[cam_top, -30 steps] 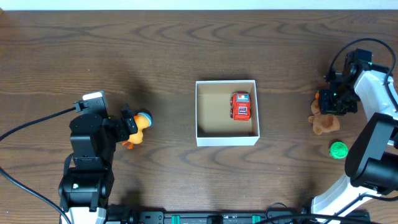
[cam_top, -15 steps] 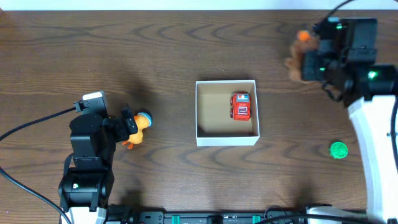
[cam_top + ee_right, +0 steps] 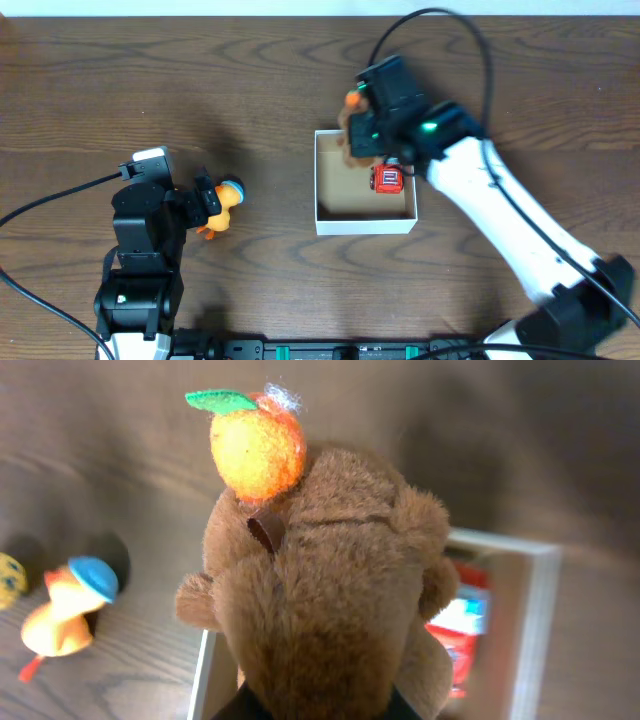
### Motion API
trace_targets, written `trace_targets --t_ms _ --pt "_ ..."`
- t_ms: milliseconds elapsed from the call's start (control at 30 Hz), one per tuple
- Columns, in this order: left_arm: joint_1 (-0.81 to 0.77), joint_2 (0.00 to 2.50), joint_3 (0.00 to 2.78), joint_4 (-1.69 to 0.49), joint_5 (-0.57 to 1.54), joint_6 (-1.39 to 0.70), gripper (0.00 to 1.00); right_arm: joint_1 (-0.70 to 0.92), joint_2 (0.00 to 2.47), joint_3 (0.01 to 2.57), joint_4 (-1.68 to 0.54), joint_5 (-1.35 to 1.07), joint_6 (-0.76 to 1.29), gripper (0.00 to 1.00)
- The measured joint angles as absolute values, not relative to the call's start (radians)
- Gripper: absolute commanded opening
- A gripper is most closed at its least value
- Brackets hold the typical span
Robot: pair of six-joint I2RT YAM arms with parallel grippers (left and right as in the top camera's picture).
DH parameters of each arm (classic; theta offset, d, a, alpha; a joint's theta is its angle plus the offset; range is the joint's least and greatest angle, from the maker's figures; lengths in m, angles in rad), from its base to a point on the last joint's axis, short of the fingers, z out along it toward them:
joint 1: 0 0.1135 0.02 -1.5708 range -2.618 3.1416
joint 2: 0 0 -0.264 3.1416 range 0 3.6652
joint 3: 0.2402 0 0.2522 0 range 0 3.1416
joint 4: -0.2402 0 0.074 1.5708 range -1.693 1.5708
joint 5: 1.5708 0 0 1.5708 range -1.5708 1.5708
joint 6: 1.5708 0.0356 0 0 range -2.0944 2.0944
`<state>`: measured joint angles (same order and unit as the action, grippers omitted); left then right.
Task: Pack container
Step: 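Lower the brown bear into the box beside the truck, release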
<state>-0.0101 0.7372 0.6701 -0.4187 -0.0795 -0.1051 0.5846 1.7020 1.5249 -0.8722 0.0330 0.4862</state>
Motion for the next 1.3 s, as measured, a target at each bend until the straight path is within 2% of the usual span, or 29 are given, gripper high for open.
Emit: trace_targets --t_ms 433,667,733,767,800,933,1167,1300 --pt "-0.01 0.737 0.67 -0.432 -0.08 -0.105 0.98 0.627 1.915 1.517 -0.886 0.08 0.681 0.01" --pt "-0.01 0.737 0.67 -0.432 -0.08 -0.105 0.98 0.627 1.93 1.514 -0.885 0.136 0.704 0.07" --pt "-0.01 0.737 0.67 -0.432 -0.08 -0.105 0.98 0.627 1.943 1.513 -0.886 0.143 0.706 0.13" --pt "-0.01 0.737 0.67 -0.432 -0.08 -0.105 0.98 0.627 1.952 1.512 -0.887 0.145 0.711 0.2" --pt "-0.01 0.737 0.67 -0.432 -0.08 -0.105 0.98 0.627 1.963 1.511 -0.886 0.148 0.714 0.31" --pt "-0.01 0.737 0.67 -0.434 -0.08 -0.105 0.98 0.627 1.99 1.506 -0.883 0.155 0.72 0.5" --pt "-0.01 0.737 0.67 -0.44 -0.08 -0.105 0.98 0.62 1.993 1.504 -0.88 0.157 0.704 0.61" --pt "-0.01 0.737 0.67 -0.446 -0.08 -0.105 0.98 0.606 1.982 1.53 -0.889 0.154 0.657 0.77"
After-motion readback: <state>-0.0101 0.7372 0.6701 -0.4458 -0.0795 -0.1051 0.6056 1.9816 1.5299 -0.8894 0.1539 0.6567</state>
